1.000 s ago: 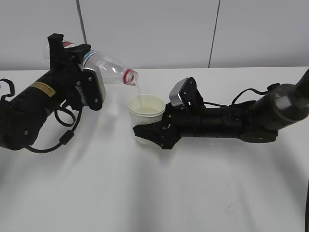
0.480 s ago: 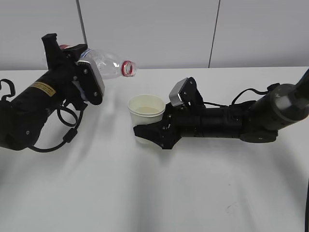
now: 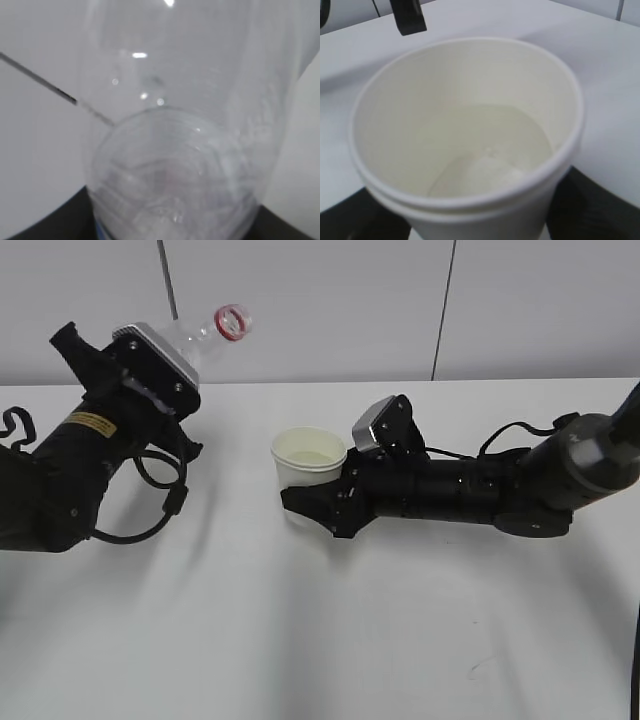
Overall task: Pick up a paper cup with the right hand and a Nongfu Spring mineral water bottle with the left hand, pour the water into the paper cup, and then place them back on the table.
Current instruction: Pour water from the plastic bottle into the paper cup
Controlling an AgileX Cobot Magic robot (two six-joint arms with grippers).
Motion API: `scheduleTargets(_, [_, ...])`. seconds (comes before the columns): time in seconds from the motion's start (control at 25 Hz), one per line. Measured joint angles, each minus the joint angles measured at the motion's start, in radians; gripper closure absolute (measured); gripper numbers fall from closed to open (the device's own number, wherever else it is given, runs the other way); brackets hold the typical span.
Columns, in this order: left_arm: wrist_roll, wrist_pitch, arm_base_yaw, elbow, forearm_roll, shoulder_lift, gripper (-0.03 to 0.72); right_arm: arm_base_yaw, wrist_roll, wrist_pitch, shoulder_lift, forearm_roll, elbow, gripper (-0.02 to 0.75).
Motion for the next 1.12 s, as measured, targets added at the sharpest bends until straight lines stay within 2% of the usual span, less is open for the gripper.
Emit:
scheduleTargets(0.32, [-0.444,-0.008,-0.001,0.000,-0.026,0.039,0.333,0.000,-0.014,0.030,0.000,0.081,0.000,0.218])
scheduleTargets(0.64, [-0.835,0.011,-0.001,0.000,-0.029,0.043,0.333,0.000,-0.028,0.035,0.000,0.147,0.000,0.218])
scheduleTargets(0.76, [-0.897,0.040,-0.001,0.000,-0.026,0.043,0.333,0.000,-0.054,0.044,0.000,0.194,0.000,0.218])
scheduleTargets(1.12, [-0.911,0.046,-0.001,0.000,-0.025,0.043,0.334,-0.026,-0.078,0.074,0.001,0.386,0.000,0.218])
